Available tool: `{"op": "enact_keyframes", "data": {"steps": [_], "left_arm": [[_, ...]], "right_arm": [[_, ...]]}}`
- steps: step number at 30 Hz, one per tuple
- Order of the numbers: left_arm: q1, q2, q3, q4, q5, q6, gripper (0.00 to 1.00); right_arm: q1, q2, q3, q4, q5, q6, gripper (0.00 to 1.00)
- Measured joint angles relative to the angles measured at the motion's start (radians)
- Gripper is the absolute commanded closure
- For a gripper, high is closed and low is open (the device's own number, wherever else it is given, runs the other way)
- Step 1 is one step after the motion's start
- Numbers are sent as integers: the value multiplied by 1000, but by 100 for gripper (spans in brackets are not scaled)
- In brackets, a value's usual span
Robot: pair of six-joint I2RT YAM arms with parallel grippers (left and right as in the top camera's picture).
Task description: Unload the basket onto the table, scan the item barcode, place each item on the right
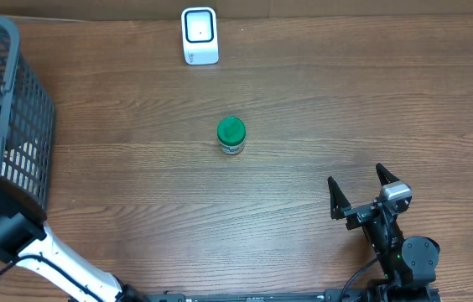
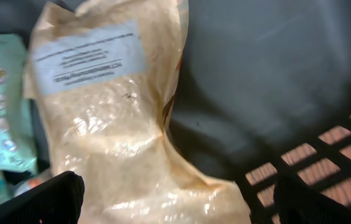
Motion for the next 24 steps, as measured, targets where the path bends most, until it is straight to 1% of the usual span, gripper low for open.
{"op": "enact_keyframes", "data": {"steps": [10,13,21,24], "left_arm": [[0,120,0,-15,0,-3,0],[0,164,0,-30,-2,-3,3],[0,183,1,-51,-42,7,22],[0,183,1,-63,-61,24,35]], "right_arm": [[0,0,0,0,0,0,0],[0,0,0,0,0,0,0],[0,0,0,-1,0,0,0],[0,0,0,-1,0,0,0]]}}
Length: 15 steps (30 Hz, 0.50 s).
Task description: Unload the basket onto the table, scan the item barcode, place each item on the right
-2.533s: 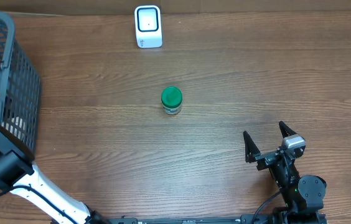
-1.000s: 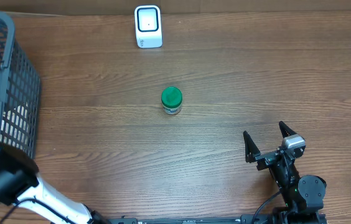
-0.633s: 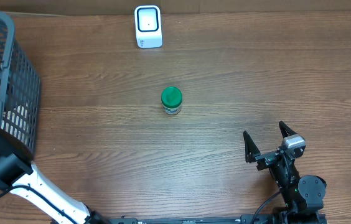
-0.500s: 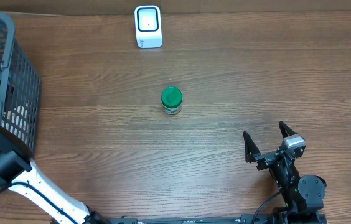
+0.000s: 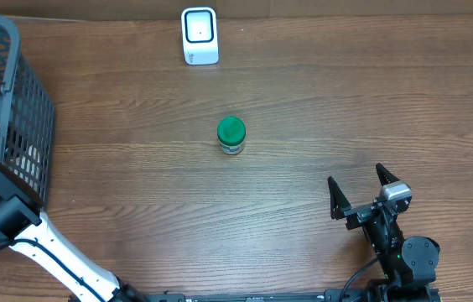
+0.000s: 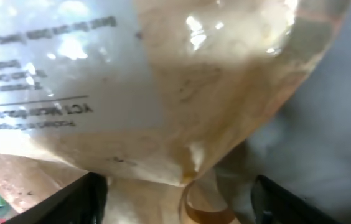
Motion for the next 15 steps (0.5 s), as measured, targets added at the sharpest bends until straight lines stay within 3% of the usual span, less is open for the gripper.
{"op": "enact_keyframes", "data": {"steps": [2,5,15], "left_arm": [[0,1,0,-16,-20,12,48],[0,5,0,-29,-42,25,94],[-1,6,2,-37,-51,35,96]], "right_arm": [[0,0,0,0,-1,0,0],[0,0,0,0,0,0,0],[0,0,0,1,0,0,0]]}}
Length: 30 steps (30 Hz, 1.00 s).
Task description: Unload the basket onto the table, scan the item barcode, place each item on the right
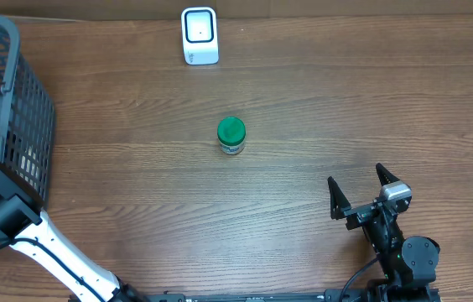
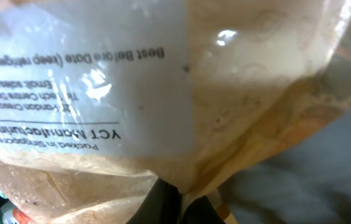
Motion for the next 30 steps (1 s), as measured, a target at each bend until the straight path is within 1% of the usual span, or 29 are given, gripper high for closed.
{"op": "enact_keyframes", "data": {"steps": [2,5,8,13,16,25,30], "left_arm": [[0,2,14,-13,0,0,96],[0,16,81,-50,0,0,96],[0,25,199,-89,1,0,96],[0,26,458,-160,3,0,96],[0,26,560,-192,12,0,96],[0,16,716,-236,69,3,96],[-8,-38,809,-235,103,4,96]], "right_arm": [[0,0,0,0,0,0,0],[0,0,0,-1,0,0,0],[0,0,0,0,0,0,0],[0,0,0,0,0,0,0],[0,0,0,0,0,0,0],[0,0,0,0,0,0,0],[0,0,0,0,0,0,0]]}}
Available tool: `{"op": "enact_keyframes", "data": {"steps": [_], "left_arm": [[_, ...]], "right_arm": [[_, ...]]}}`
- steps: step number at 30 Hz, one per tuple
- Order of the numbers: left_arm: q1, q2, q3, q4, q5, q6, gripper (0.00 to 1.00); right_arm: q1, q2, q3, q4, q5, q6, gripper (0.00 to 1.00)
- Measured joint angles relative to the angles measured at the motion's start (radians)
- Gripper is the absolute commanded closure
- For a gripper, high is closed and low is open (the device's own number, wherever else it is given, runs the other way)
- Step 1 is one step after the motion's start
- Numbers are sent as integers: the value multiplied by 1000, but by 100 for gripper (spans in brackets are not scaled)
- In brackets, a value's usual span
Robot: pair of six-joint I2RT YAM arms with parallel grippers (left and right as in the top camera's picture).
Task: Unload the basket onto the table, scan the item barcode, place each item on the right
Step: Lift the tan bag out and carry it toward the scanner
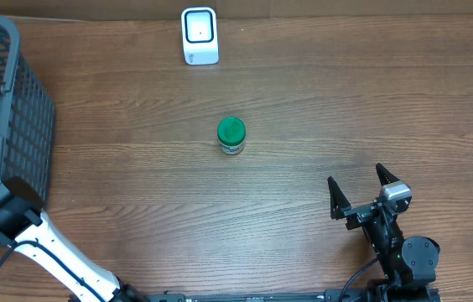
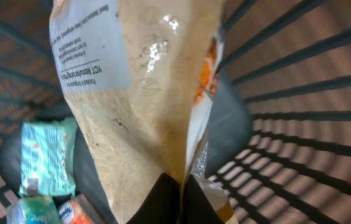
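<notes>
A clear bag of pale tan grain (image 2: 157,106) with a white printed label hangs inside the dark mesh basket (image 2: 300,93). My left gripper (image 2: 183,183) is shut on the bag's lower edge, which is pinched between the two black fingers. In the overhead view the bag shows at the left edge above the basket (image 1: 18,101); the left fingers are hidden there. The white barcode scanner (image 1: 200,35) stands at the table's far side. My right gripper (image 1: 358,189) rests open near the front right, holding nothing.
A jar with a green lid (image 1: 231,134) stands mid-table. On the basket floor below the bag lie a teal packet (image 2: 45,158) and an orange-labelled item (image 2: 79,211). The left arm's white link (image 1: 52,252) crosses the front left corner.
The bag, gripped low in the basket before, now hangs well above the basket floor with other packets showing beneath it. The bag has come into the overhead view. The right arm is unchanged.
My left gripper was open above the bag lying in the basket. Then its open fingers stood close on either side of the bag's edge. Then they were shut on that edge, and now the bag is held up off the basket floor.
</notes>
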Motion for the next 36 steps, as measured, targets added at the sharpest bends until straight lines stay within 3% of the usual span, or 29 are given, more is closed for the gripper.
{"op": "enact_keyframes", "data": {"steps": [8,14,19,27,36], "left_arm": [[-66,-259,117,2,50,8,96],[-213,-447,148,-31,90,56,96],[-371,-472,126,-32,136,113,96],[-581,-444,-185,-31,172,193,96],[-698,-435,-667,1,150,215,96]], "right_arm": [[0,0,0,0,0,0,0],[0,0,0,0,0,0,0],[0,0,0,0,0,0,0],[0,0,0,0,0,0,0],[0,0,0,0,0,-1,0]]}}
